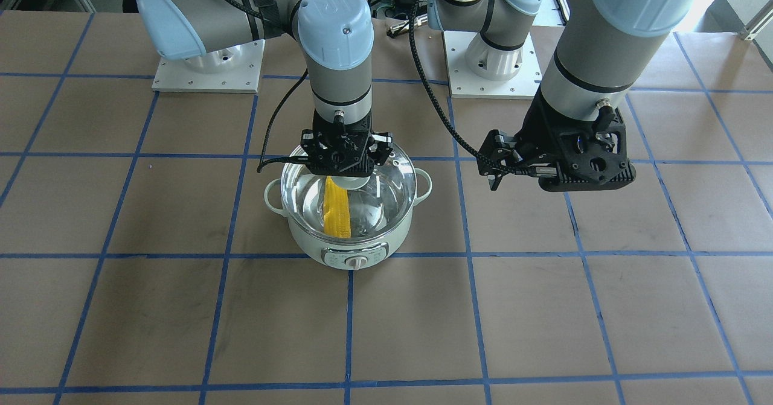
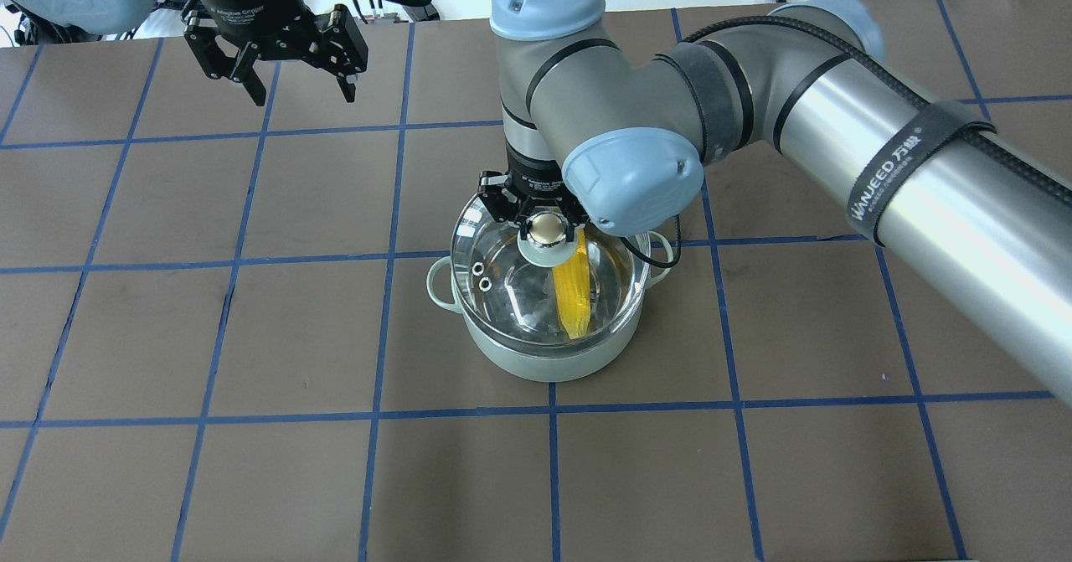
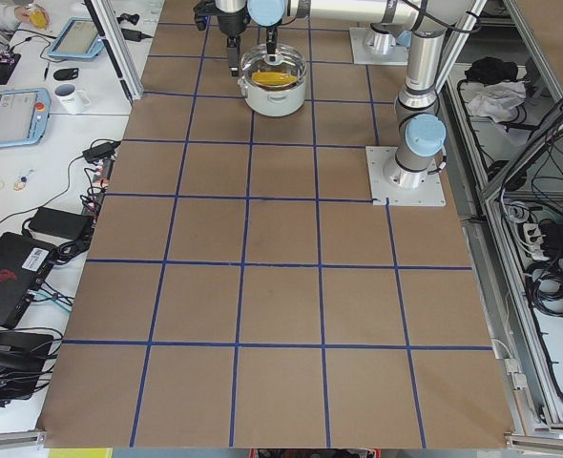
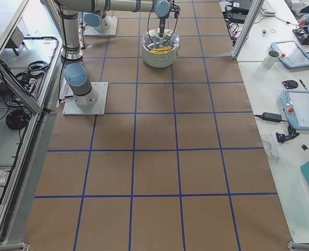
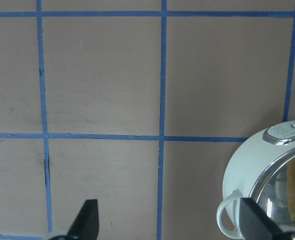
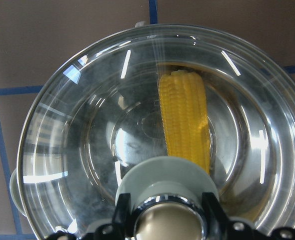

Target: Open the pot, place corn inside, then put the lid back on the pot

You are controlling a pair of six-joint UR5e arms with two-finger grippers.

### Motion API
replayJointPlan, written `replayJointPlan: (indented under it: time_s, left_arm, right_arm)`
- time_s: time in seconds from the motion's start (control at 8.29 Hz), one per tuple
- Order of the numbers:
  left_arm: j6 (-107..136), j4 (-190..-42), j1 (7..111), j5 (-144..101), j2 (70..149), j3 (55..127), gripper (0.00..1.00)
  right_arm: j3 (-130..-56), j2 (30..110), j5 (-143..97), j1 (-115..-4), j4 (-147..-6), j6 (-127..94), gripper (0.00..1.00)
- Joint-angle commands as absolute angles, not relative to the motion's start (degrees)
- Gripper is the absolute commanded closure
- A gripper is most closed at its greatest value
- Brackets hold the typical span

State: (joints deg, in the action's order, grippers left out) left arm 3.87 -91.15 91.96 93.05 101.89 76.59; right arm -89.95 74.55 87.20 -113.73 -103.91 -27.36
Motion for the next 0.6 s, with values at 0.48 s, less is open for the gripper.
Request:
replayJointPlan:
  time_s: [0.48]
  left_arm:
    - [3.8, -91.6, 92.0, 93.5, 101.7, 76.9, 0.0]
  right_arm:
    - [-90.2, 74.0, 87.3, -113.9, -103.9, -27.3, 0.75]
